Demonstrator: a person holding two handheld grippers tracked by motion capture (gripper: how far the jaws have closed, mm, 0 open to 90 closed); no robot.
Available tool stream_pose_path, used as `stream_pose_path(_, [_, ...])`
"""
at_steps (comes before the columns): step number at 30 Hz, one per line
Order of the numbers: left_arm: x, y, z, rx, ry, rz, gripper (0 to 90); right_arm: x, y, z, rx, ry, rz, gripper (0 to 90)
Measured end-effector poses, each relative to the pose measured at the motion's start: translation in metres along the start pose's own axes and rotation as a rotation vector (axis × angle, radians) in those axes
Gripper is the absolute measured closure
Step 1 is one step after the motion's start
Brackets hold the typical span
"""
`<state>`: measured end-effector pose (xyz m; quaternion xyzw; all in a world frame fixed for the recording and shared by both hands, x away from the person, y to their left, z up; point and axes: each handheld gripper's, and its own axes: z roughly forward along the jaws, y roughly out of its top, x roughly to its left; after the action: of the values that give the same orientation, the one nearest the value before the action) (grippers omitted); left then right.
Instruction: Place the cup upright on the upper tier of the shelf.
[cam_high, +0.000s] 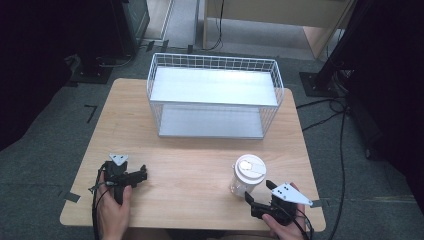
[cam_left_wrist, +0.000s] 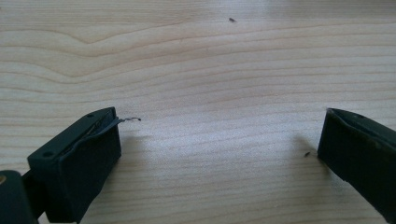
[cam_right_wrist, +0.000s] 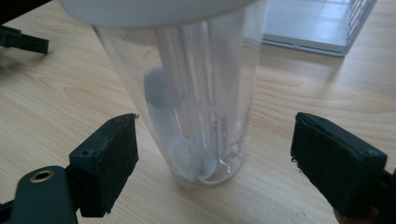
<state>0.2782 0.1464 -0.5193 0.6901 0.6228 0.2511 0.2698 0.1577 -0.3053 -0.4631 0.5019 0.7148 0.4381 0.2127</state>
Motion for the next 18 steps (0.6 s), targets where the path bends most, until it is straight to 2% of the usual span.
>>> stream_pose_path(9, [0.0, 0.0, 0.0, 0.0, 0.0, 0.0, 0.0, 0.011, 0.009, 0.011, -0.025, 0.021, 0.002, 15.2])
stream_pose_path(18, [0.0, 0.0, 0.0, 0.0, 0.0, 0.0, 0.0, 0.015, 0.017, 0.02, -0.071, -0.014, 0.032, 15.0])
